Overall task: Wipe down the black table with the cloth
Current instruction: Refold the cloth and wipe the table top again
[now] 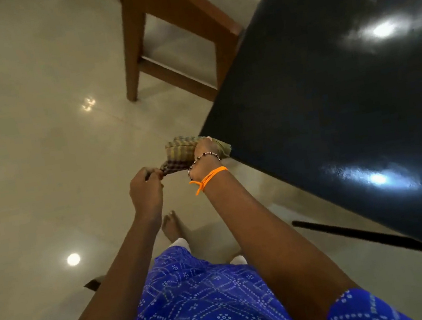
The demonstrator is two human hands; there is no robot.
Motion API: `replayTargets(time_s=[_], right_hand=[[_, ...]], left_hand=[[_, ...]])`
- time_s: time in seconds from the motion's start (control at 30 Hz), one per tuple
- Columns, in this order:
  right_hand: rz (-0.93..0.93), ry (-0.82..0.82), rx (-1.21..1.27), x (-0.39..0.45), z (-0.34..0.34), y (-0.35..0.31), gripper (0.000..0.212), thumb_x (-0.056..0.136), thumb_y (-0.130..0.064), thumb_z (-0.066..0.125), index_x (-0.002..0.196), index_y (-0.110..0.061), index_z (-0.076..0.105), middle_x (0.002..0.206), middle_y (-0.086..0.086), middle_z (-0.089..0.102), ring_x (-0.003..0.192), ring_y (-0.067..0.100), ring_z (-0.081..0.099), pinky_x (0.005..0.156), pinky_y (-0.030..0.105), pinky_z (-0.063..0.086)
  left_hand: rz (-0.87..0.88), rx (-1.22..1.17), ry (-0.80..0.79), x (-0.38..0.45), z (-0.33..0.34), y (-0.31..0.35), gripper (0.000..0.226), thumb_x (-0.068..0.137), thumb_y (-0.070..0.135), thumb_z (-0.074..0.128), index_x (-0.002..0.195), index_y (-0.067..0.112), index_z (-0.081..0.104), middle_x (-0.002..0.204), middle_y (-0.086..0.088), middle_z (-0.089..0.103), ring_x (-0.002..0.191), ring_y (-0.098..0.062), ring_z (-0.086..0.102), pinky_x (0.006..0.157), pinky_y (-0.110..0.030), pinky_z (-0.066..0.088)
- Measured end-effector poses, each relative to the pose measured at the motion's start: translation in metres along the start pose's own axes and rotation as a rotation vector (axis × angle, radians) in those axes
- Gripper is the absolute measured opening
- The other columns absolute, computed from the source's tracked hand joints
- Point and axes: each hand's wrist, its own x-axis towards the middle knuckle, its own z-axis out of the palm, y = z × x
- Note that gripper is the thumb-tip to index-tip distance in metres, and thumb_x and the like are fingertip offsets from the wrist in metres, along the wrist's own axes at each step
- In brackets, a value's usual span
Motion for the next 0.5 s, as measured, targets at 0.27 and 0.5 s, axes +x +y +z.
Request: replayTargets(time_s=[0.27,0.5], right_hand=[[-0.664,-0.380,-0.776,-0.036,0.056,-0.009,0.034,0.097,-0.025,0.044,0.121,-0.001,0.049,0.119,0.022,0.060,0.103,0.033,0.060,0.083,0.037,0.052],[-1.257,0.115,-2.296,-0.006,0.035,-0.035,0.042,0.088,-0.022,0.049,0.128,-0.013,0.042,0.135,0.010,0.044,0.126,0.034,0.035,0.102,0.049,0.028]], left_hand=[[-0.073,-0.148,-0.060,0.056,-0.047,0.009,0.026,0.087,0.008,0.047,0.065,0.018,0.057,0.071,0.001,0.056,0.064,-0.014,0.047,0.059,-0.022,0.037],[-0.131,-0.098,-0.402,0.055,-0.013,0.021,0.018,0.089,0.010,0.047,0.078,0.014,0.061,0.078,0.001,0.060,0.067,-0.011,0.051,0.059,-0.021,0.037]])
